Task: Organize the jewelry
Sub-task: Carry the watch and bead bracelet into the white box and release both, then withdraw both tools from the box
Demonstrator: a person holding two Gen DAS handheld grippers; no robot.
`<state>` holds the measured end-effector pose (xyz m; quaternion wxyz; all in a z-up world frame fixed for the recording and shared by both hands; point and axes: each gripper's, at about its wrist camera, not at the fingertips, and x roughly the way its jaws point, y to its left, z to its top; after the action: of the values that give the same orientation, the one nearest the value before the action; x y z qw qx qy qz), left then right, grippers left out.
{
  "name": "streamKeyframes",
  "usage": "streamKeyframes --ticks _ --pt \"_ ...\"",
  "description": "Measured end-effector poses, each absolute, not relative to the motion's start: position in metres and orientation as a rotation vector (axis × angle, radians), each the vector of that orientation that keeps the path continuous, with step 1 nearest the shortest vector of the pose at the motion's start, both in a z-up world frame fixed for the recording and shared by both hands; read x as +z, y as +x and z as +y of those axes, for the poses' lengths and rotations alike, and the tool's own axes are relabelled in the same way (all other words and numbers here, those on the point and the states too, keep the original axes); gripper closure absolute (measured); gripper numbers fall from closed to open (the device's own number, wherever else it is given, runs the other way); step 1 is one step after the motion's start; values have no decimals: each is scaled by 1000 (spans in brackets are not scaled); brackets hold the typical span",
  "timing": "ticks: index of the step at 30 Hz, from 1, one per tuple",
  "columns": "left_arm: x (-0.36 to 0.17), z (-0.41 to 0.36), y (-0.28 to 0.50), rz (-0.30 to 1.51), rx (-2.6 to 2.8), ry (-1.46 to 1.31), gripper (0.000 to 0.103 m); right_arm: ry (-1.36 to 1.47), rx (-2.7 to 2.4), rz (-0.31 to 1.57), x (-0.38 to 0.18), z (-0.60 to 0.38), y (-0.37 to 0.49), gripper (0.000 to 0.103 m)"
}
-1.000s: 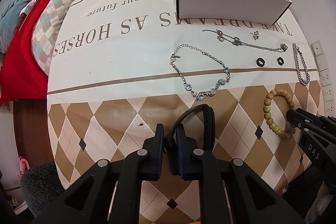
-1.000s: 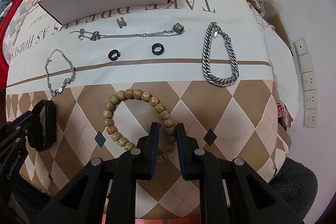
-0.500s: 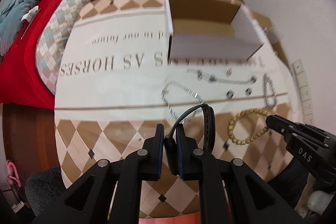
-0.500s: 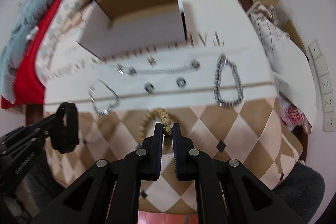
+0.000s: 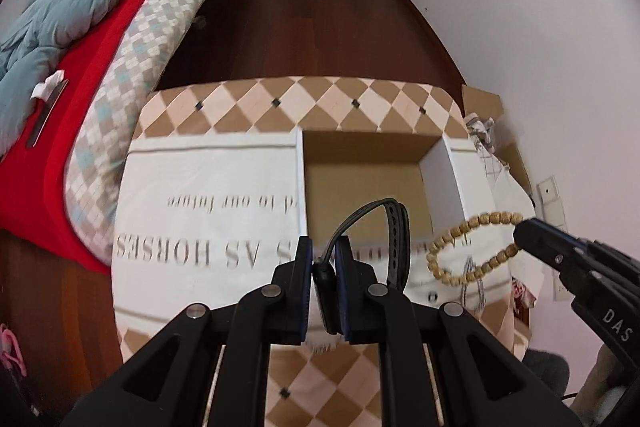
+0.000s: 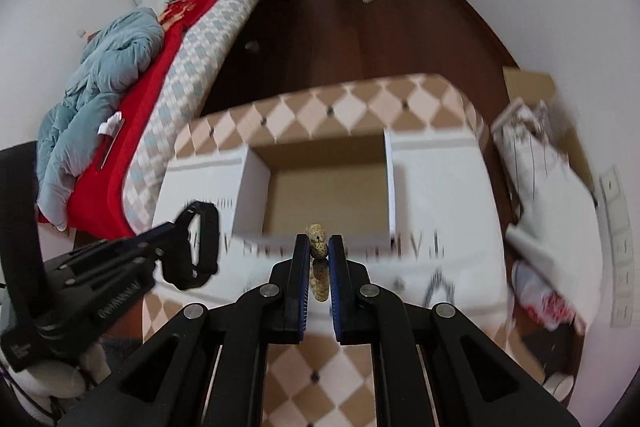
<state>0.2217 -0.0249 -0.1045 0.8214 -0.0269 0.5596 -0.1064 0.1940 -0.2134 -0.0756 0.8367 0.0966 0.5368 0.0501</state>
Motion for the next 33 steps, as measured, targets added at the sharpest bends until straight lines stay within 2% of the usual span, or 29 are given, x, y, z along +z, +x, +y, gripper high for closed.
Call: streamKeyframes --ticks 11,14,17,19,21,23,25,26,27,30,33 --pt "-166 -44 293 1304 -236 -93 94 174 94 1214 -129 -212 284 93" --pt "-175 -46 305 1336 -242 -114 89 195 121 1245 -147 -213 297 93" --pt "-176 -47 312 1340 -256 -140 89 216 131 1297 -159 -214 303 92" --pt "-169 -46 313 1319 -261 -141 80 224 127 1324 -165 -216 303 85" --pt "-161 -44 312 1289 -253 -140 49 217 102 1321 -164 -219 299 47" --pt "-152 -41 311 1260 -232 -125 34 197 81 1299 -159 -220 294 37" --pt "-144 -39 308 1228 -202 -93 30 148 38 1284 -152 -220 288 37" --pt "-140 -37 305 1208 -175 -71 19 129 20 1275 -150 -220 286 33" --pt "-137 -35 302 1193 -157 -55 8 104 -9 1264 -147 -220 283 23" --pt "-133 -31 292 1160 -110 -4 1 10 -102 1241 -143 -219 272 4" --pt "-136 -29 282 1160 -87 41 1 -28 -146 1245 -148 -220 263 2"
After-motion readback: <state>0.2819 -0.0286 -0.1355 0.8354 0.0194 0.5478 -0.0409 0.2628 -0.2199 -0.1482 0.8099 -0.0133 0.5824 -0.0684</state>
